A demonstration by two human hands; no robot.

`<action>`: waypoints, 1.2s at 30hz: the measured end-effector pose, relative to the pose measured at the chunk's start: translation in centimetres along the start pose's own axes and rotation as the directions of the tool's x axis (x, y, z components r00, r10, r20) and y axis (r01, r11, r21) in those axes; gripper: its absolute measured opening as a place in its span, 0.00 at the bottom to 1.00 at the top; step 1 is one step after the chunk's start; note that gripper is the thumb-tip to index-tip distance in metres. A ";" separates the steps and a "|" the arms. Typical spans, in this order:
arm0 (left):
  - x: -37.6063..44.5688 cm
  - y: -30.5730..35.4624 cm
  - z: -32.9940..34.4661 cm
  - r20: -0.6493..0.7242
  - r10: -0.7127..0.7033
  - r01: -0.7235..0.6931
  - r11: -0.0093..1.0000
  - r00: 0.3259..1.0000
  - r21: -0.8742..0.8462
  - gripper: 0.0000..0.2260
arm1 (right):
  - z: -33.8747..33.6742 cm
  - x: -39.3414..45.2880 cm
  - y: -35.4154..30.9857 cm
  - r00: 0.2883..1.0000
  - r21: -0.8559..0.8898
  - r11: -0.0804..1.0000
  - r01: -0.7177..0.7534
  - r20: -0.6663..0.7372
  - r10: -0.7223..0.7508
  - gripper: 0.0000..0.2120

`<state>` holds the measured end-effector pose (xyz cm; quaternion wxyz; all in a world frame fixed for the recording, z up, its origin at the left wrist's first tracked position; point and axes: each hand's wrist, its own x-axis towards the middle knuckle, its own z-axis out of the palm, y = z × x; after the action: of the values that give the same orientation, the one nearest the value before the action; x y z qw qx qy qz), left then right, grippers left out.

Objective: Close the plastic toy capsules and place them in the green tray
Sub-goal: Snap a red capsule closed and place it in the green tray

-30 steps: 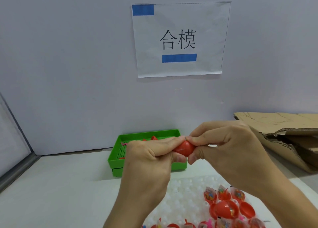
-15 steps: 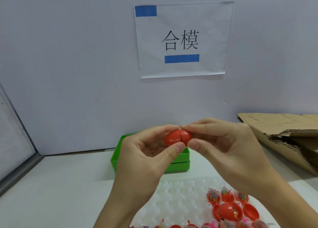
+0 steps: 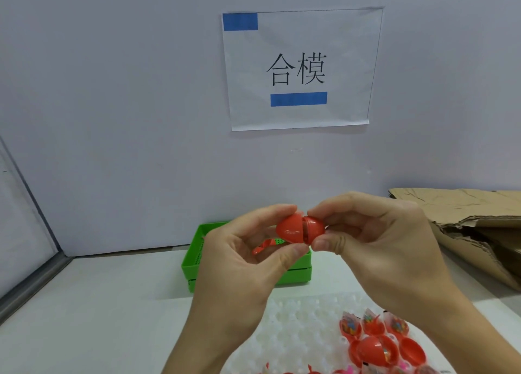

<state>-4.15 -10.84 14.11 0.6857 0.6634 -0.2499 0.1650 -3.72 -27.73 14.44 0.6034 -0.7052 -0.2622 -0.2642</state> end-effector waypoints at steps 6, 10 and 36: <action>0.0 0.3 -0.1 0.018 0.025 -0.025 1.000 1.000 0.006 0.15 | 0.4 -0.1 -0.3 1.000 0.066 0.998 0.003 -0.025 -0.002 0.10; 0.0 0.4 -0.1 -0.009 0.043 -0.042 0.998 0.999 0.037 0.14 | 0.5 -0.1 -0.2 1.000 0.056 0.998 0.011 -0.007 -0.010 0.10; -0.2 0.0 -0.5 -0.041 0.051 -0.047 0.993 0.998 0.105 0.16 | 1.0 -0.4 -0.1 0.997 0.127 0.991 -0.050 -0.048 0.057 0.06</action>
<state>-4.24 -10.33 13.97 0.6512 0.6881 -0.2423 0.2089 -4.00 -26.76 14.08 0.6601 -0.6655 -0.2438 -0.2489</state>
